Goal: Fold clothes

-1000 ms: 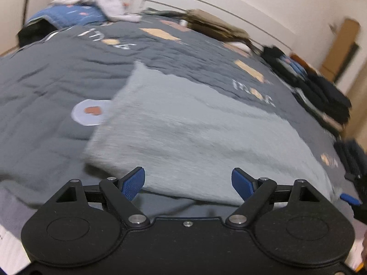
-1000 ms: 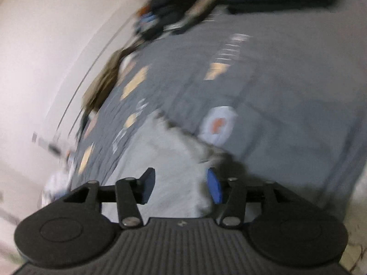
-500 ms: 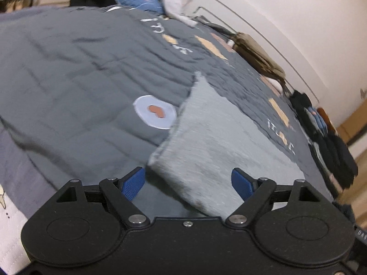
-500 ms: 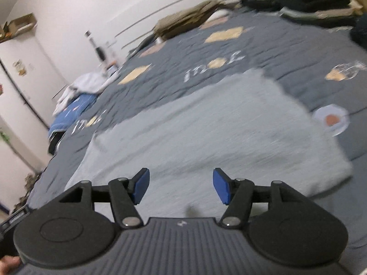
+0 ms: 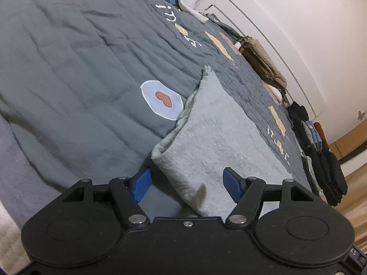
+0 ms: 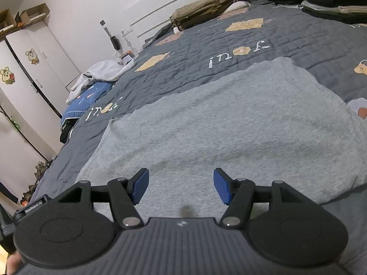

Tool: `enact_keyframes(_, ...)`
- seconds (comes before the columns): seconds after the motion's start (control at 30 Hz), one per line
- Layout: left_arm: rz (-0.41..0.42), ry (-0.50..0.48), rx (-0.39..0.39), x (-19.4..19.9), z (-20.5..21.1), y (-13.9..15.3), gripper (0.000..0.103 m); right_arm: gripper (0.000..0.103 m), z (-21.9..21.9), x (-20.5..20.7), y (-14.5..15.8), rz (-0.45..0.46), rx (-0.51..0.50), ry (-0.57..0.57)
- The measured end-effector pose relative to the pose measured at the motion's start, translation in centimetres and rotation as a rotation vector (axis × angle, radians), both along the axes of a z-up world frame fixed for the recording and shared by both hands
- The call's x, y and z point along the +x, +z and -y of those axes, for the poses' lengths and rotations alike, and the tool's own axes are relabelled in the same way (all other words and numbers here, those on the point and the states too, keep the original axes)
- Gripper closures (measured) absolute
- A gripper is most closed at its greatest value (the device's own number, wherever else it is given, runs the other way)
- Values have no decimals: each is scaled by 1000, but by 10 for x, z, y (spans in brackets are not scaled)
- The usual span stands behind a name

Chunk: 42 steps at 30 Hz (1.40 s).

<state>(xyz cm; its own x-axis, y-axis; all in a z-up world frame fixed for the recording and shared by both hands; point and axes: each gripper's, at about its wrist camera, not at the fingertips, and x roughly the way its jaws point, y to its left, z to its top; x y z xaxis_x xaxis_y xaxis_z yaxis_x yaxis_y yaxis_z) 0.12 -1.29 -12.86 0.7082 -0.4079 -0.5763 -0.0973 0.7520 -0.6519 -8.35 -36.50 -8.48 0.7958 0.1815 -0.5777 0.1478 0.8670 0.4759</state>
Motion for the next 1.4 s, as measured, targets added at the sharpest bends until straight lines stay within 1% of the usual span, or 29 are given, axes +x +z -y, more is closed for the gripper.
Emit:
enact_keyframes(0.1,4,5,1,3,4,-1,37,41,-2,1,0,4,3,9)
enact_keyframes(0.17,7,12,-8,5,6,-1,37,41,-3,1,-1,0,13,18)
enact_keyframes(0.23,8,18,-23,7,7,-3,39,40,-5,1,-2,-2,20,26)
enact_keyframes(0.4,5,35,-38,12,10,-6,40,40,-5,2,-3,-7,22,35)
enact_keyframes(0.47,7,42,-43,14,11,-6,45,40,-4,3,-4,-13,29,34)
enact_keyframes(0.5,9,41,-44,15,12,-6,55,40,-3,3,-5,-16,31,32)
enact_keyframes(0.53,10,39,-44,16,13,-6,72,39,-2,3,-5,-17,34,29)
enact_keyframes(0.57,6,36,-42,18,15,-7,77,39,-2,3,-6,-19,36,28)
enact_keyframes(0.6,3,35,-29,19,17,-7,78,39,-1,2,-6,-20,37,26)
enact_keyframes(0.7,38,33,30,18,25,0,85,39,2,1,-7,-24,42,20)
enact_keyframes(0.8,82,26,51,18,29,11,92,39,7,-2,-7,-24,48,7)
enact_keyframes(0.83,104,22,70,18,32,16,92,39,9,-3,-8,-25,52,2)
enact_keyframes(0.9,167,-4,142,17,43,27,92,39,14,-5,-8,-26,60,-7)
enact_keyframes(0.97,230,-47,205,14,57,36,94,39,18,-7,-8,-25,65,-15)
enact_keyframes(1.0,259,-76,222,11,66,41,94,39,21,-9,-8,-24,68,-19)
enact_keyframes(1.13,344,-237,249,4,109,52,96,39,31,-15,-7,-19,80,-39)
enact_keyframes(1.2,378,-341,276,-3,136,53,97,39,38,-19,-6,-14,93,-52)
enact_keyframes(1.27,395,-453,308,-11,164,50,98,39,44,-23,-6,-11,105,-66)
enact_keyframes(1.3,400,-506,338,-16,178,46,98,39,48,-26,-6,-8,111,-74)
enact_keyframes(1.4,369,-636,426,-24,211,27,98,39,60,-32,-6,-4,127,-101)
